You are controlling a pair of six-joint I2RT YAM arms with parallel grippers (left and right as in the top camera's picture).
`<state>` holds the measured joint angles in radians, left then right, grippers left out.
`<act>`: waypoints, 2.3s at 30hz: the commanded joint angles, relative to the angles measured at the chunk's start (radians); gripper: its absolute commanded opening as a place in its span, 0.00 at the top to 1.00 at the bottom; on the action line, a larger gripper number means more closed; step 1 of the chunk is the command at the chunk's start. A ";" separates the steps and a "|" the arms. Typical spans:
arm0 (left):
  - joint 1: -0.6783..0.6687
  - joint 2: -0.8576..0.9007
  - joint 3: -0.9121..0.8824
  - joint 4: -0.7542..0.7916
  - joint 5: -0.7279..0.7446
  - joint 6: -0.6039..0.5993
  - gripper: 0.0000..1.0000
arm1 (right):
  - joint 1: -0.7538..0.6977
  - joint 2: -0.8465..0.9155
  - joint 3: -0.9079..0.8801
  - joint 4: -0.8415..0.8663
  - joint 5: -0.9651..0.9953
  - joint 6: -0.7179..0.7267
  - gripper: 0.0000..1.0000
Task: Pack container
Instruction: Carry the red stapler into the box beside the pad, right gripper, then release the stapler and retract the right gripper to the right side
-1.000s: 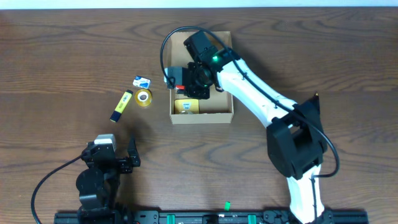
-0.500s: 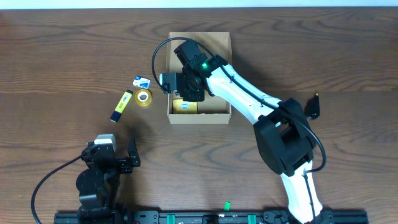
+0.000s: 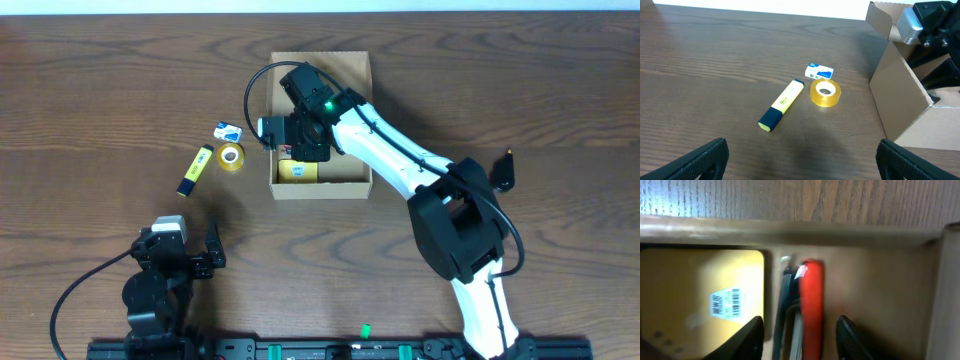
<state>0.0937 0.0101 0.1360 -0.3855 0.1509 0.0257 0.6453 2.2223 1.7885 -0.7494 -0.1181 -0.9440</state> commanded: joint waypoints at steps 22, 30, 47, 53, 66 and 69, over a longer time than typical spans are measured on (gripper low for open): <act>0.003 -0.006 -0.021 -0.002 0.003 -0.003 0.05 | 0.002 -0.363 -0.001 -0.196 -0.001 0.312 0.45; 0.003 -0.006 -0.021 -0.002 0.003 -0.003 0.05 | -0.088 -0.512 -0.001 -0.390 0.014 0.494 0.45; 0.003 -0.006 -0.021 -0.002 0.003 -0.003 0.05 | -0.483 -0.521 -0.001 -0.563 -0.060 0.751 0.46; 0.003 -0.006 -0.021 -0.002 0.003 -0.003 0.05 | -0.511 -0.521 -0.001 -0.562 -0.250 0.756 0.45; 0.003 -0.006 -0.021 0.000 -0.004 -0.004 0.05 | -0.447 -0.529 -0.001 -0.584 -0.268 0.737 0.36; 0.003 -0.006 -0.021 0.000 -0.002 -0.004 0.05 | -0.447 -0.556 -0.001 -0.614 -0.272 0.718 0.38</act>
<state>0.0937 0.0101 0.1360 -0.3851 0.1505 0.0257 0.1932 1.7153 1.7866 -1.3514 -0.3614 -0.2035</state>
